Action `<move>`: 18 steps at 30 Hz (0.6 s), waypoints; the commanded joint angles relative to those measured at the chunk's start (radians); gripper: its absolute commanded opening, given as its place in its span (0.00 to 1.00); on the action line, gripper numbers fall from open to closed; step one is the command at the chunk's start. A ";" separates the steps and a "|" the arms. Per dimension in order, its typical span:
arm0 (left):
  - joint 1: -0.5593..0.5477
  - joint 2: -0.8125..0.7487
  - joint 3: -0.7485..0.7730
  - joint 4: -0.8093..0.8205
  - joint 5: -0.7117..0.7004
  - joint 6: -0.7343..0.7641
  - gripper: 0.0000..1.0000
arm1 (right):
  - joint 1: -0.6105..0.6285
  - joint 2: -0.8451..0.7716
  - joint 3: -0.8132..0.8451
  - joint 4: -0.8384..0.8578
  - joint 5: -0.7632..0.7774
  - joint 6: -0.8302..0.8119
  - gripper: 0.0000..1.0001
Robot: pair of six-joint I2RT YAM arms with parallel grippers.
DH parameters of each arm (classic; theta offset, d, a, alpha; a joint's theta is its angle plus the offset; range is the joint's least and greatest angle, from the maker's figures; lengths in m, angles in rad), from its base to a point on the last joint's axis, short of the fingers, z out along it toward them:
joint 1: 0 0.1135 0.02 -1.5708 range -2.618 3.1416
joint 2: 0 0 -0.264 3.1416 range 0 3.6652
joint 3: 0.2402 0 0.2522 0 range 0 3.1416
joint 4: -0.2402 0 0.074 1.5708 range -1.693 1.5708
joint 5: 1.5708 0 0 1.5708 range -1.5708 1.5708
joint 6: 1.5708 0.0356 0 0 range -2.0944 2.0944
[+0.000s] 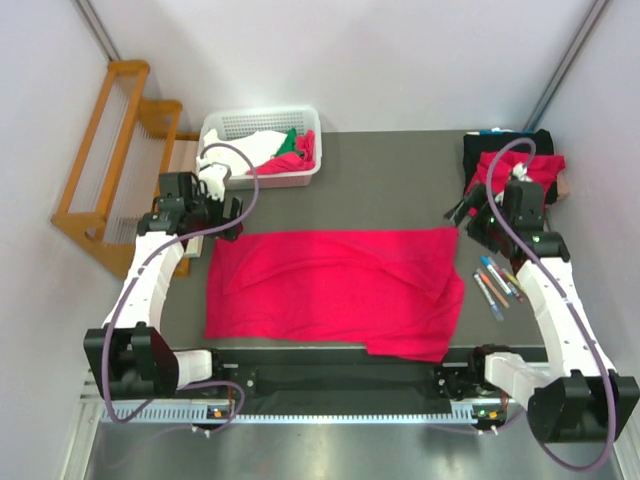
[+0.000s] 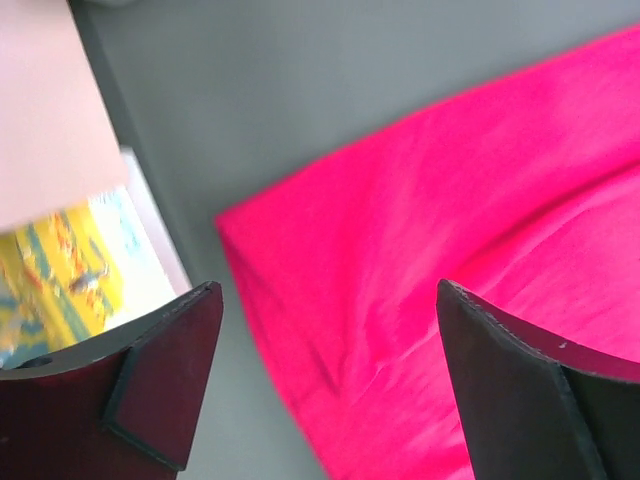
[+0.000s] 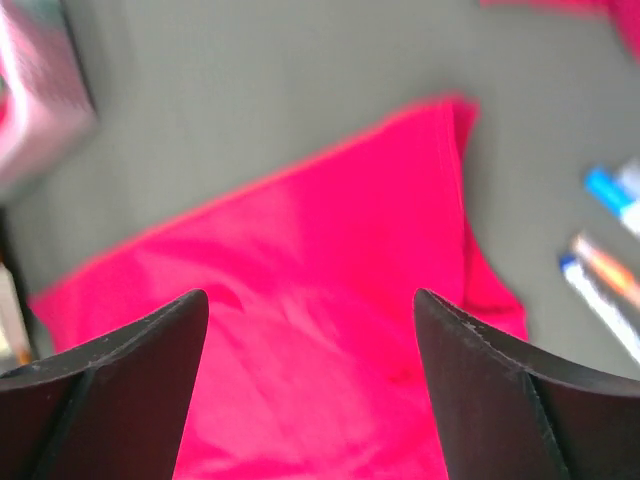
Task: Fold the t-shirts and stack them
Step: Fold the tshirt
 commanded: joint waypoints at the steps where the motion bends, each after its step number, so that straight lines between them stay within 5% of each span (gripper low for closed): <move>1: -0.016 0.055 0.080 0.036 0.121 -0.089 0.92 | 0.004 0.112 0.107 0.111 0.074 0.044 0.83; 9: -0.033 0.318 0.175 -0.085 0.109 -0.103 0.85 | 0.006 0.327 0.061 0.258 -0.033 0.100 0.76; 18: -0.162 0.296 0.113 -0.165 0.034 -0.014 0.86 | 0.038 0.312 -0.077 0.278 0.030 0.055 0.72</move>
